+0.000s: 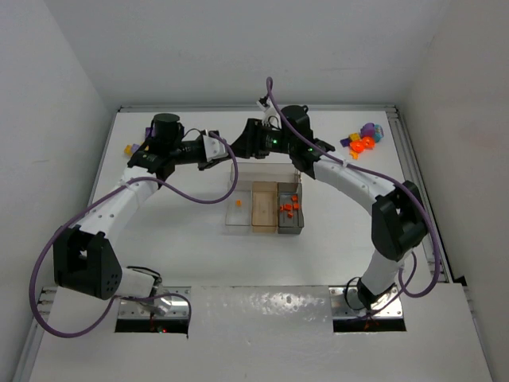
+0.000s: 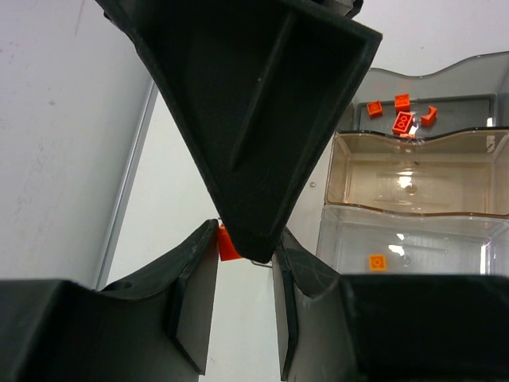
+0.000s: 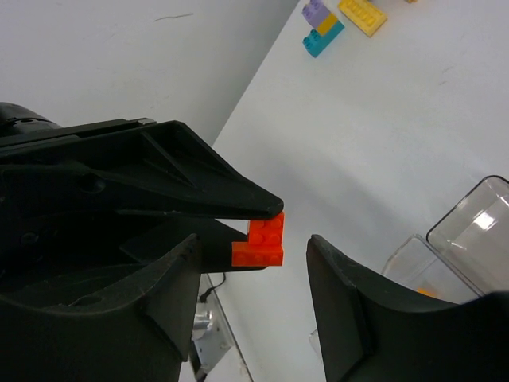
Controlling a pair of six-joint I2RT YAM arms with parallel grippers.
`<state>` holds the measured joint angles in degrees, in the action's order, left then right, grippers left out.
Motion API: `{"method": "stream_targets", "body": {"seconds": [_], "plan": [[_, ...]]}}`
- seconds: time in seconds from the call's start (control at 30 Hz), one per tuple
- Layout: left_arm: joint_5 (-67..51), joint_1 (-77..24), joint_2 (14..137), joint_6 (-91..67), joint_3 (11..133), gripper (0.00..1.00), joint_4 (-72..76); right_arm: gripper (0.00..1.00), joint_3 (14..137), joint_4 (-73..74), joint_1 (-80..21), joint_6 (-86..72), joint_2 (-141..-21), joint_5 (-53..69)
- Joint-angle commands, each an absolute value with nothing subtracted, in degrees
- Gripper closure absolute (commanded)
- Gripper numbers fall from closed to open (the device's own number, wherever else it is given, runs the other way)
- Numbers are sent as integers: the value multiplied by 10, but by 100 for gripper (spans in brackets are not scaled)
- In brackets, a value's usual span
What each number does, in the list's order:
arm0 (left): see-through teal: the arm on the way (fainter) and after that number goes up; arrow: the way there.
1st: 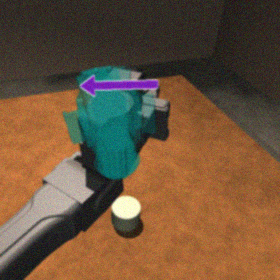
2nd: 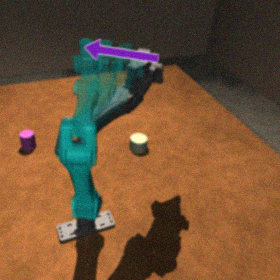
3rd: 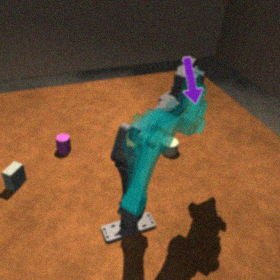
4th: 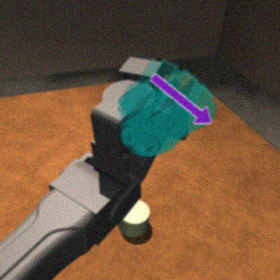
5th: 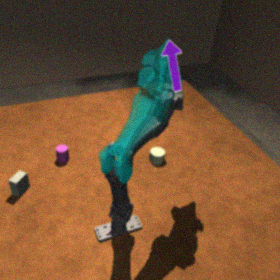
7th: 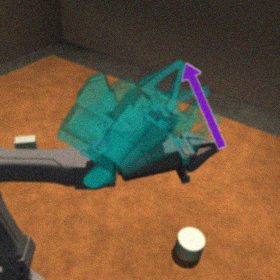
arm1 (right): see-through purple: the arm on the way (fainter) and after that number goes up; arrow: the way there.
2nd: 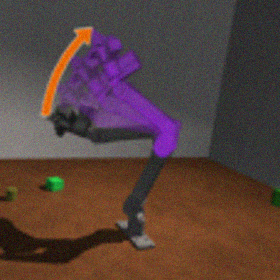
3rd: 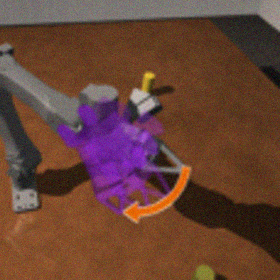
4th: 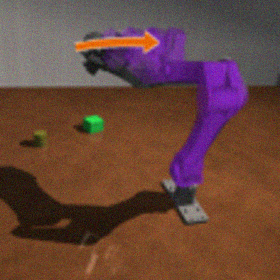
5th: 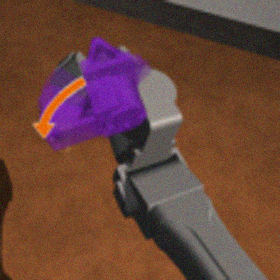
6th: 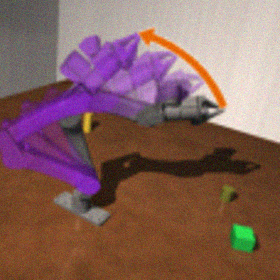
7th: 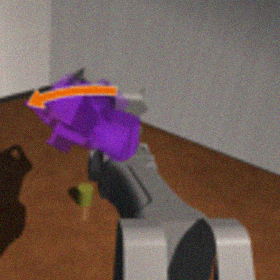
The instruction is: Sort the legos into containers by color
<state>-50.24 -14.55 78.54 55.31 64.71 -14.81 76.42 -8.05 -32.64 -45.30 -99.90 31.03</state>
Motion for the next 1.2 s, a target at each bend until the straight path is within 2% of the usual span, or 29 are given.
{"method": "stream_targets", "body": {"seconds": [0.0,0.07,0.2,0.33,0.4,0.43,0.47,0.67,0.77,0.8,0.87,1.17], "plan": [[-512,-152,780,545,646,100,-114,46,790,-95,-333,-456,-1008,330],[-512,-152,780,545,647,100,-113,48,792,-97,-333,-457,-1011,330],[-508,-152,780,541,646,100,-107,59,795,-96,-333,-460,-1013,332],[-490,-151,783,547,643,100,-102,56,792,-87,-333,-456,-1010,335],[-477,-151,786,548,642,100,-97,59,789,-85,-333,-454,-1007,336],[-476,-151,787,548,642,100,-94,65,789,-84,-333,-454,-1006,336],[-475,-151,787,547,643,100,-92,67,790,-84,-333,-454,-1006,336],[-456,-151,794,530,643,100,-71,67,781,-67,-333,-448,-1000,335],[-457,-151,794,535,644,100,-73,75,780,-65,-333,-448,-998,334],[-459,-151,794,540,645,100,-78,86,780,-65,-333,-448,-998,335],[-458,-151,795,549,645,100,-87,100,780,-62,-332,-449,-997,336],[-396,-151,802,638,612,100,-163,100,751,-47,-285,-463,-969,341]]}}
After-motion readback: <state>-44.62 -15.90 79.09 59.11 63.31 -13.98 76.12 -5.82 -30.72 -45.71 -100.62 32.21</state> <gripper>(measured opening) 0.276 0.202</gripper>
